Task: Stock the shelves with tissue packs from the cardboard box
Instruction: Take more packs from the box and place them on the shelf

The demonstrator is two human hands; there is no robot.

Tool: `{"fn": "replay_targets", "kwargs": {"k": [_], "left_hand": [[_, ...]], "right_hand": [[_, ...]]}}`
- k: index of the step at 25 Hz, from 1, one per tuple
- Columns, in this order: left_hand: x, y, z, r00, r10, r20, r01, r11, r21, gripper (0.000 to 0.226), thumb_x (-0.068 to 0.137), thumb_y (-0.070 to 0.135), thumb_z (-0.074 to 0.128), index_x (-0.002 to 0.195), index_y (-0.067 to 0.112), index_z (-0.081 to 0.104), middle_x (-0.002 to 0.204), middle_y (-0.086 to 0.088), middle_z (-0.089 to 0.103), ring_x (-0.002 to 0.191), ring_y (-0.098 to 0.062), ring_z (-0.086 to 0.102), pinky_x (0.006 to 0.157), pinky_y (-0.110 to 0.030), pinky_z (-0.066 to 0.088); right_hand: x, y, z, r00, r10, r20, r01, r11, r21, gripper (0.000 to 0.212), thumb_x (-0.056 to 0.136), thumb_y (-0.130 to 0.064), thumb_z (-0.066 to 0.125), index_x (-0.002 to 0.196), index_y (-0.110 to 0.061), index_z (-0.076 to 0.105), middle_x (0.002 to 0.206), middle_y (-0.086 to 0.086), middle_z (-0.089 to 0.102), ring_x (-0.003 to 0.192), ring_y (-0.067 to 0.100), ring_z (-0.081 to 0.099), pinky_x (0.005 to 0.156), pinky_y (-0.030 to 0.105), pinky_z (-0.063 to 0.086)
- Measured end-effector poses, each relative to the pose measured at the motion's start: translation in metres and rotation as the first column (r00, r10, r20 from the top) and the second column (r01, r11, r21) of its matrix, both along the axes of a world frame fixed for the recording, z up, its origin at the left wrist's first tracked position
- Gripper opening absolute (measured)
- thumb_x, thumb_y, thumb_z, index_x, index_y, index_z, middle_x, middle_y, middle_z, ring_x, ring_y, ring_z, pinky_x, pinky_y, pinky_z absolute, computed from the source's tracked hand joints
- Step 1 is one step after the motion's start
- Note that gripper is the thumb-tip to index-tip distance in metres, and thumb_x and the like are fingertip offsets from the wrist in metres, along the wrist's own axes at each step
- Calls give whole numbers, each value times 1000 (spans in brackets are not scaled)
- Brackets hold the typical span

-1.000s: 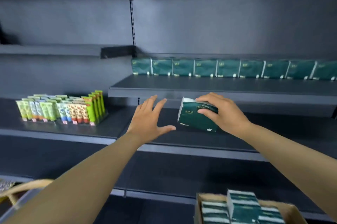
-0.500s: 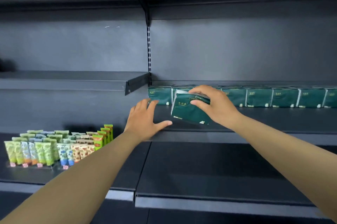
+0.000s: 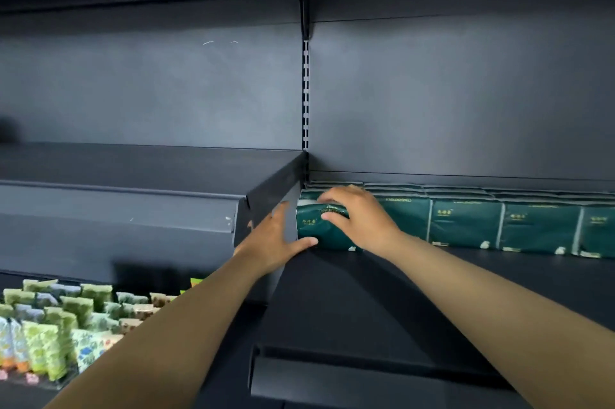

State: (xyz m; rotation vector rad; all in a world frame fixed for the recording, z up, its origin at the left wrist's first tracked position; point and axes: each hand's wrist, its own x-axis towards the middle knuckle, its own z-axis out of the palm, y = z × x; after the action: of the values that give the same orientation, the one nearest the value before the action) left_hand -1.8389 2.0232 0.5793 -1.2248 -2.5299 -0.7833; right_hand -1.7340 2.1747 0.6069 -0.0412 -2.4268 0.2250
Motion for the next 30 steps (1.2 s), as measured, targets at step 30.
{"fn": "replay_targets", "kwargs": {"k": [30], "left_hand": [[227,-45,-38,985,-75,-153,77,997,11,92,79,72,50,148,19,19,151,-7,21,139,-24,17,113,-40,20]], "right_hand": [[338,-21,-44,869,-487,92,478,872,108,51,92,-41,52,138,-22,39,135,-3,43,126,20,35,103,40,30]]}}
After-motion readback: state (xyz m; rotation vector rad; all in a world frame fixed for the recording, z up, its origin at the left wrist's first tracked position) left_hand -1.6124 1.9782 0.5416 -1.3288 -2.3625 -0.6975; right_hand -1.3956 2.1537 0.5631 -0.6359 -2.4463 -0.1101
